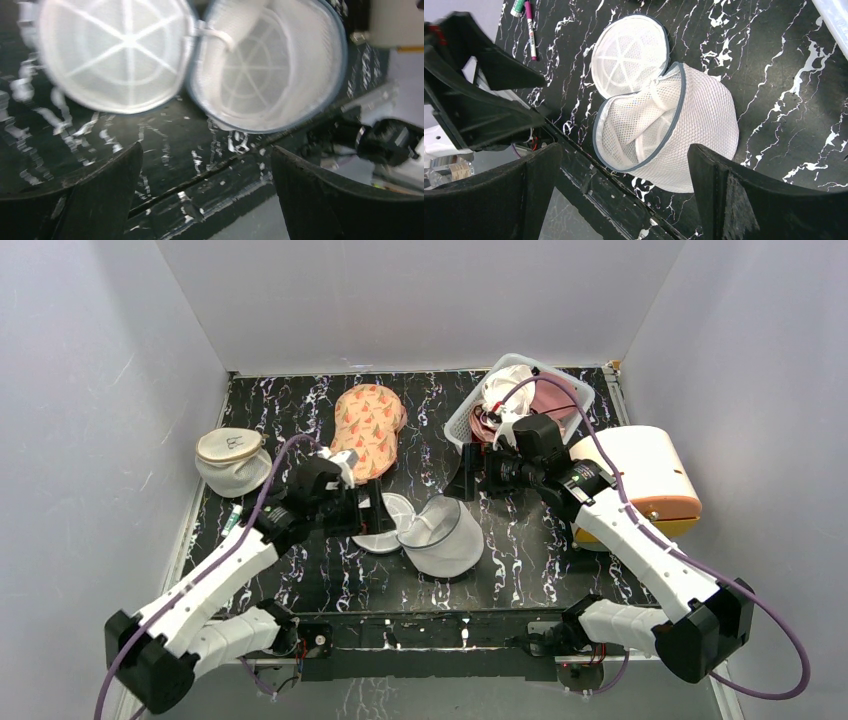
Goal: Unzip the laundry bag and remove the bra
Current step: Close the laundry bag at the center of the board.
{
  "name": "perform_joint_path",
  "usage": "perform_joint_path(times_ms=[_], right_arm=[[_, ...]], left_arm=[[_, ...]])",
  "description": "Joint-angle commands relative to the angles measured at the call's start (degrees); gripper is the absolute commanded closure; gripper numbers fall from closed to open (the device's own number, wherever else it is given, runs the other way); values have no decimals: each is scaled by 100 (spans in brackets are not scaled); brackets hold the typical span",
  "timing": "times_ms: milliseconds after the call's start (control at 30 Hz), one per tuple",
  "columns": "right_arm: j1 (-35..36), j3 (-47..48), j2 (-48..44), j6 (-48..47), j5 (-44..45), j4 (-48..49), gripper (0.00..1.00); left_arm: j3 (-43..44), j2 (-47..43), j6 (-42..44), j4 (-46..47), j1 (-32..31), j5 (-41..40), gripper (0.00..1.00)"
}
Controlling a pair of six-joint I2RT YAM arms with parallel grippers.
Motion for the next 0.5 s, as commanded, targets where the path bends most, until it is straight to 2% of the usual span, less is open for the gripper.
perform_joint_path(times_ms=[0,100,233,333,433,467], right_arm=[[-5,36,-30,-54,65,130,2],[-2,13,-43,-51,90,125,2],[-7,2,-88,-65,114,21,2],[-2,-61,-201,-69,163,-10,2],[-3,-113,-316,-52,222,-62,2],[-3,-142,-352,-42,238,-83,2]], left_arm=[[-183,-584,-528,-832,220,-1838,2],[-219,-484,-734,-846,319,-2335,2],[-180,-11,-633,-656,352,-2459,4],[-369,140,-378,-246,401,-2373,16],[-561,231,-66,145,480,-2414,39],[-602,287,39,249,521,-2422,43]])
